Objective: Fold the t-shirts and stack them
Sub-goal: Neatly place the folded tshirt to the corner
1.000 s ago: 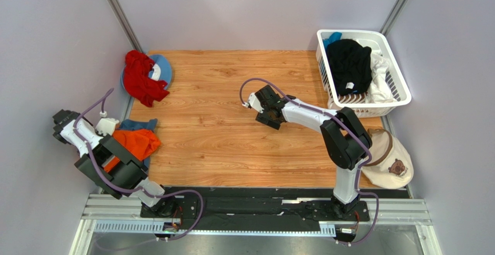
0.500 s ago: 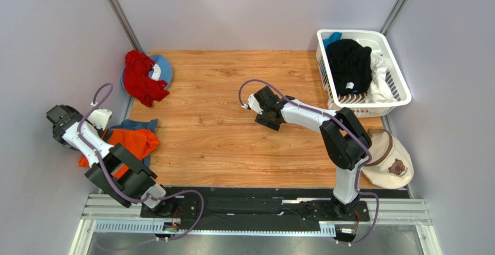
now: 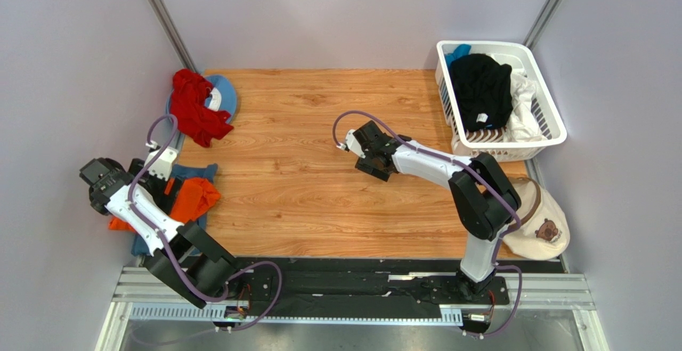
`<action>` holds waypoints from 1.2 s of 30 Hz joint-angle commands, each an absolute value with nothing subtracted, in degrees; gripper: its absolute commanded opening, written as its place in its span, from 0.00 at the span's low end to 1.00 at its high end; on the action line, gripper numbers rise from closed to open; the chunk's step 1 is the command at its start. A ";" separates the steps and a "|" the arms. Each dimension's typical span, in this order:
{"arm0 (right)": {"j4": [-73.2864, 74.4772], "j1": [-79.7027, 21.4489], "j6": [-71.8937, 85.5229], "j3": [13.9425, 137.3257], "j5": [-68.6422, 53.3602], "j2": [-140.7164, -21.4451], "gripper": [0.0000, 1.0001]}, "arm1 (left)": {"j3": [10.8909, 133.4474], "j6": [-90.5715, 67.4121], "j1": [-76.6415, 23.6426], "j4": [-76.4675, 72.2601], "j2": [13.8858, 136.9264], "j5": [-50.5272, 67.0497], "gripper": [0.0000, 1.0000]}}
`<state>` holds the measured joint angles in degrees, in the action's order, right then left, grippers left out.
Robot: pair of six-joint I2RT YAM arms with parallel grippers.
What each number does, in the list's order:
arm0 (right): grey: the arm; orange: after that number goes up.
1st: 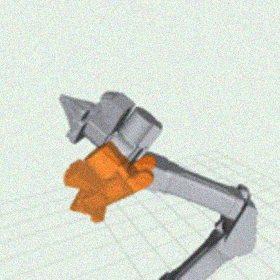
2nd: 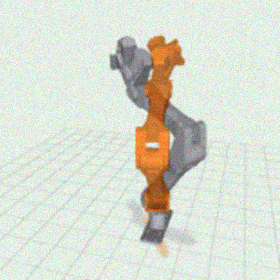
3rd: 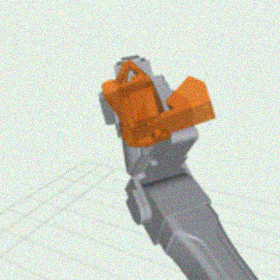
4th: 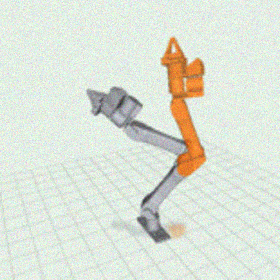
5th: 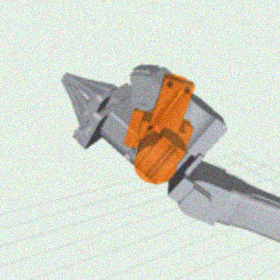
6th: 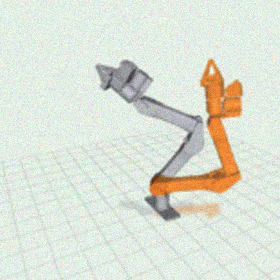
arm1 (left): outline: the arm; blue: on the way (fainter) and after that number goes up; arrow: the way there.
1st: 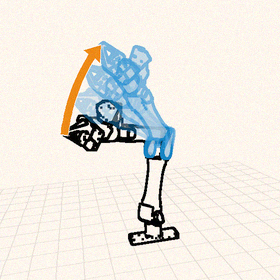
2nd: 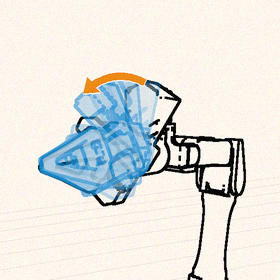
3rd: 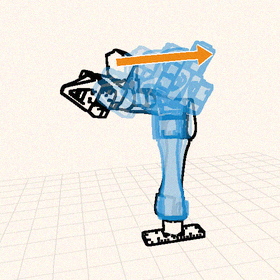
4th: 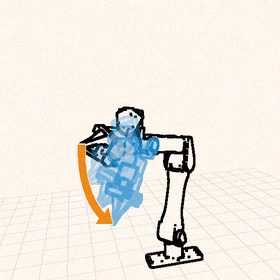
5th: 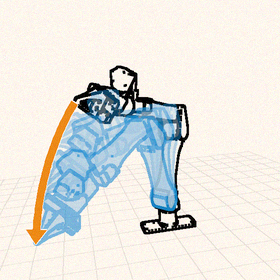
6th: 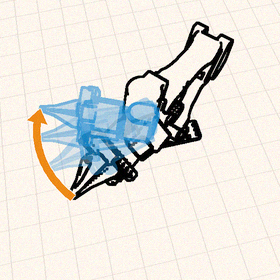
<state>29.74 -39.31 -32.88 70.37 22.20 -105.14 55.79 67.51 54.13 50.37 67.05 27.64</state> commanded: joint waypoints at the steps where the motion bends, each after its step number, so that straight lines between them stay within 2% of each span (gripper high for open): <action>1: 27.77 -39.55 -31.55 70.23 25.40 -100.72 0.74 | 52.74 72.50 54.23 50.98 69.43 34.89 0.86; 11: 27.77 -39.46 -30.67 68.82 24.88 -102.56 0.74 | 41.67 86.65 54.32 51.68 68.65 29.62 0.85; 21: 26.46 -39.55 -29.97 66.27 23.20 -102.48 0.73 | 42.10 84.46 54.23 49.13 70.57 28.39 0.85; 24: 26.28 -39.55 -29.88 65.74 23.03 -102.31 0.73 | 43.42 82.71 54.23 48.61 72.42 28.65 0.82; 32: 26.10 -39.55 -29.71 65.39 22.59 -102.22 0.73 | 44.21 80.77 54.23 46.23 77.34 28.04 0.54; 33: 26.10 -39.55 -29.71 65.22 22.59 -102.30 0.73 | 44.21 80.68 54.32 45.97 77.69 28.04 0.45; 36: 26.10 -39.55 -29.71 65.04 22.41 -102.66 0.73 | 43.95 80.51 54.32 45.62 78.57 27.86 0.33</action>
<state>28.23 -39.31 -30.83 65.41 22.90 -102.94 42.98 80.82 54.08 45.69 77.36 26.85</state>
